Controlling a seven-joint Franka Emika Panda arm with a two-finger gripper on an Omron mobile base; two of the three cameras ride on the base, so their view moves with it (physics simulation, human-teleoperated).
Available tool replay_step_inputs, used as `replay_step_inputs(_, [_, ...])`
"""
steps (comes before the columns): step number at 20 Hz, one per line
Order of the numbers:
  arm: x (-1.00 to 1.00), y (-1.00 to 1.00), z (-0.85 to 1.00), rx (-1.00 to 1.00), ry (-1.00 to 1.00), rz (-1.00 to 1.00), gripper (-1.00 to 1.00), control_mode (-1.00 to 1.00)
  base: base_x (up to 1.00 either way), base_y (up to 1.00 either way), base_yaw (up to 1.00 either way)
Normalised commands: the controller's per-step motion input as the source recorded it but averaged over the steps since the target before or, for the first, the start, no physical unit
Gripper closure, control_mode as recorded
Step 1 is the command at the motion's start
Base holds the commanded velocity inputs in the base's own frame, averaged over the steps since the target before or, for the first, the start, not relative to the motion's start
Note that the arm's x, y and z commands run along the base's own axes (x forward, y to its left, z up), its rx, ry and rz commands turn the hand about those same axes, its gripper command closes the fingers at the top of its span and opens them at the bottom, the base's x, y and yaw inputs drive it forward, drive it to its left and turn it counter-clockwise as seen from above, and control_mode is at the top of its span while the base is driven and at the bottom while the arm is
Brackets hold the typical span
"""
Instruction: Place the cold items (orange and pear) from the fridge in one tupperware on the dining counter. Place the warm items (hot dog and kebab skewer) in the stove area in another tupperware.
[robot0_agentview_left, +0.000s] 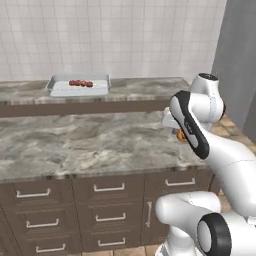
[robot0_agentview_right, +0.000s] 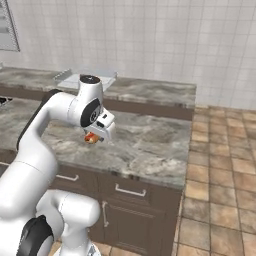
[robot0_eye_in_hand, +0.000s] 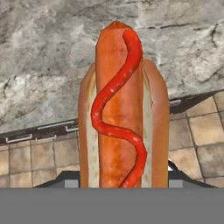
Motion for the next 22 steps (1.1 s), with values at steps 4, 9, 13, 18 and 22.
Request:
replay_step_inputs(4, [0.00, 0.00, 0.00, 0.00, 0.00, 0.00, 1.00, 1.00, -0.08, -1.00, 0.00])
replay_step_inputs(9, [0.00, 0.00, 0.00, 0.00, 0.00, 0.00, 1.00, 1.00, 0.00, -1.00, 0.00])
replay_step_inputs(13, [0.00, 0.00, 0.00, 0.00, 0.00, 0.00, 1.00, 1.00, 0.00, -1.00, 0.00])
replay_step_inputs(18, [0.00, 0.00, 0.00, 0.00, 0.00, 0.00, 1.00, 1.00, 0.07, -1.00, 0.06])
replay_step_inputs(22, [0.00, 0.00, 0.00, 0.00, 0.00, 0.00, 1.00, 1.00, 0.34, -1.00, 0.28])
